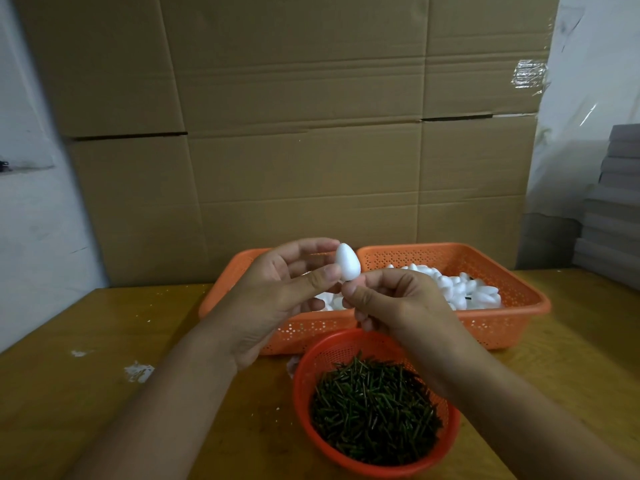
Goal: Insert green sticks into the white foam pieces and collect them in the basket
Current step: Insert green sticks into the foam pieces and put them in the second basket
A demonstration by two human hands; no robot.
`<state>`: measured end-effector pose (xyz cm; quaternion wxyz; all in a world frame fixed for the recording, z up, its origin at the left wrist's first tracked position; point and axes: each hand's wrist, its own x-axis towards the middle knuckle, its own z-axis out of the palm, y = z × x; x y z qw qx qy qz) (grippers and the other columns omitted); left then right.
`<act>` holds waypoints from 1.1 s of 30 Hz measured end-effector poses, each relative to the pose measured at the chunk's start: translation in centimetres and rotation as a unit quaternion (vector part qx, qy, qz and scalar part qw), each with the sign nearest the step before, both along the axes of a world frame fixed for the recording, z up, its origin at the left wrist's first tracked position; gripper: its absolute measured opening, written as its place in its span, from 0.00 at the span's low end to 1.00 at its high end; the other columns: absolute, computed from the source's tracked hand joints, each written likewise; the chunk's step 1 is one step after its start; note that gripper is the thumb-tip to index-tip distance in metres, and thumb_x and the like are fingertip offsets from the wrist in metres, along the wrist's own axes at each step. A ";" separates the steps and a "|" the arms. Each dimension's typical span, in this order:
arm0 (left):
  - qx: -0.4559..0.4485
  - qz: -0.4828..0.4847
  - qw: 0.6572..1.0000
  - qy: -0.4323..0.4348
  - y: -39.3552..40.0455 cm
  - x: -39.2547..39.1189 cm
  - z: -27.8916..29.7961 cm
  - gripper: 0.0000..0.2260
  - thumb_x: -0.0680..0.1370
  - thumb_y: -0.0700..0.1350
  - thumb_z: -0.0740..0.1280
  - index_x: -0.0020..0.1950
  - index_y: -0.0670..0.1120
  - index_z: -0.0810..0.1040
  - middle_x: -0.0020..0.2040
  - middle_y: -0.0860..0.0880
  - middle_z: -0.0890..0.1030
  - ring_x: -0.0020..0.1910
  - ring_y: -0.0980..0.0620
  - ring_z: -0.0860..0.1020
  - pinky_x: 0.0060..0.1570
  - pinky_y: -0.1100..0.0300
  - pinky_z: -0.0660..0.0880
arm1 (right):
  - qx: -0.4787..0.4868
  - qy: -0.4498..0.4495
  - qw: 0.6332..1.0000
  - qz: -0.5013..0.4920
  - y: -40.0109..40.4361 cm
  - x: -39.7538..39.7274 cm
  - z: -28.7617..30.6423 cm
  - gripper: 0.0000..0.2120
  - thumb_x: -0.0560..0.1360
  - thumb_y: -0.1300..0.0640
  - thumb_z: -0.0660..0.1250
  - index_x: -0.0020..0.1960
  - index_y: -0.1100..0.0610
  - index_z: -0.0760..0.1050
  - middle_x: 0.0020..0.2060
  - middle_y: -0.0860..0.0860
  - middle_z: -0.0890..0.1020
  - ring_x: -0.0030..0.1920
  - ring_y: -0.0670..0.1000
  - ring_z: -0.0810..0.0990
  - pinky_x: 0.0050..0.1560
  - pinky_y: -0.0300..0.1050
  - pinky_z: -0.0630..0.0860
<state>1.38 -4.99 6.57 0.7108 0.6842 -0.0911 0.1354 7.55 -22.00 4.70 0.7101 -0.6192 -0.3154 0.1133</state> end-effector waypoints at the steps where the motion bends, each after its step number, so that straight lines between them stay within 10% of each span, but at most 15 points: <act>1: 0.014 0.015 1.000 -0.003 -0.1 0.0 0.0 0.17 0.68 0.50 0.78 0.56 0.53 0.84 0.55 0.45 0.85 0.50 0.51 0.84 0.42 0.61 0.78 | -0.002 -0.002 1.000 -0.005 0.0 0.0 0.0 0.04 0.74 0.60 0.72 0.42 0.60 0.83 0.28 0.48 0.80 0.28 0.44 0.74 0.31 0.33 0.72; 33: 0.025 0.058 0.998 -0.021 -0.7 1.0 -1.3 0.13 0.71 0.50 0.75 0.55 0.53 0.83 0.51 0.50 0.86 0.45 0.54 0.83 0.43 0.59 0.77 | -0.027 -0.014 1.000 -0.007 -0.1 -0.2 0.3 0.08 0.77 0.60 0.69 0.40 0.59 0.82 0.28 0.46 0.80 0.29 0.42 0.75 0.31 0.33 0.72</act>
